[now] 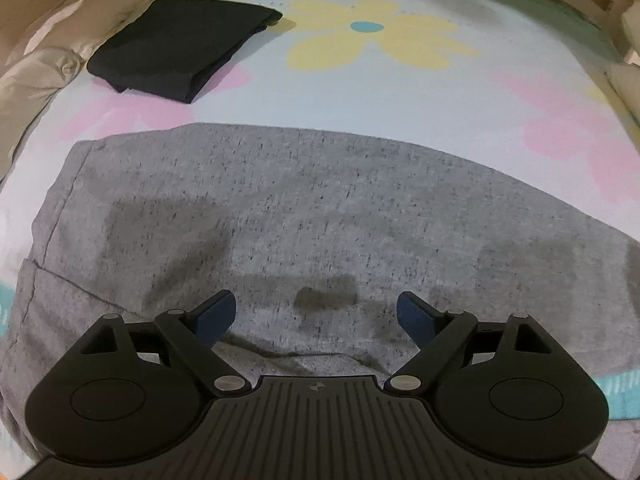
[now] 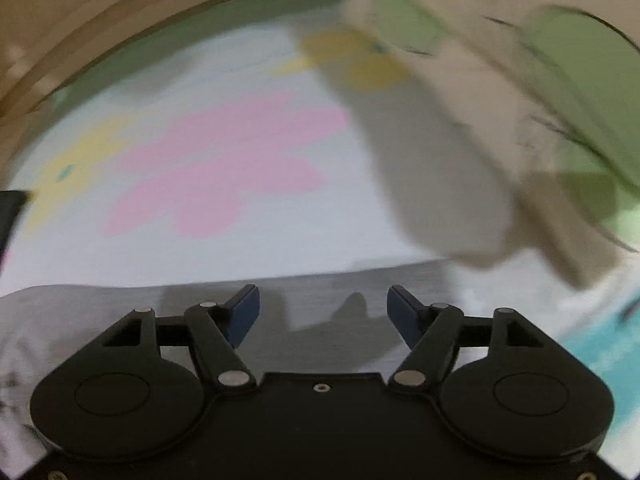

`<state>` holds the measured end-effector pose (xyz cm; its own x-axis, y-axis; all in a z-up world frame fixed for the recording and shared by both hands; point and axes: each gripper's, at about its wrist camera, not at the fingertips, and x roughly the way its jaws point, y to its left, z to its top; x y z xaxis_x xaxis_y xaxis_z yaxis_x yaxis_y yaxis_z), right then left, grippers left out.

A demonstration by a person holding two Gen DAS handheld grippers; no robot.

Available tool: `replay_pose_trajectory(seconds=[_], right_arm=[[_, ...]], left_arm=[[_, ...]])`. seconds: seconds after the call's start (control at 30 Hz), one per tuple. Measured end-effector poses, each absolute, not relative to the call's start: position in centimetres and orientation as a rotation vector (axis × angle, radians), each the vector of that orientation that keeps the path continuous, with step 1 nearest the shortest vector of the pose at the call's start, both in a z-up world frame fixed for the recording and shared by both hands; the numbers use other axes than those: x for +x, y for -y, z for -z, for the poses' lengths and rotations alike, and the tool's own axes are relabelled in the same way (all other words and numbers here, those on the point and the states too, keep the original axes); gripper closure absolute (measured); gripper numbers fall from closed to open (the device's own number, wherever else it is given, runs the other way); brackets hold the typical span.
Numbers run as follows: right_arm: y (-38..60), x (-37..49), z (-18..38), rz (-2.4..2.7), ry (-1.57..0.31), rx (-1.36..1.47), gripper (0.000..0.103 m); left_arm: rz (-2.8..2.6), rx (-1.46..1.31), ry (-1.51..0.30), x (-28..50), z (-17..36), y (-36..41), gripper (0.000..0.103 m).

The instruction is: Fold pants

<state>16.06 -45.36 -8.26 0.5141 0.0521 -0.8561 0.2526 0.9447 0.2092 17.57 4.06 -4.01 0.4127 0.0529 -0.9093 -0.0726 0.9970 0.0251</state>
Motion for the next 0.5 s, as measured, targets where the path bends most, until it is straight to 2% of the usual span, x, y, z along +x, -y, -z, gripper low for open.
replay_pose_trajectory(seconds=[0.13, 0.23, 0.33, 0.5], right_arm=[[47.5, 16.0, 10.9, 0.155, -1.079, 0.229, 0.030], [48.7, 16.1, 12.7, 0.129, -1.101, 0.264, 0.029], [49.4, 16.3, 13.5, 0.042, -1.079, 0.319, 0.015], [48.0, 17.5, 14.2, -0.074, -1.051, 0.367, 0.010]], left_arm=[[-0.076, 0.020, -1.117, 17.5, 3.9, -3.9, 0.015], [-0.069, 0.033, -1.110, 17.6, 4.3, -4.0, 0.015], [-0.063, 0.022, -1.114, 17.8, 4.6, -4.3, 0.015], [-0.047, -0.008, -1.118, 18.1, 4.9, -4.3, 0.015]])
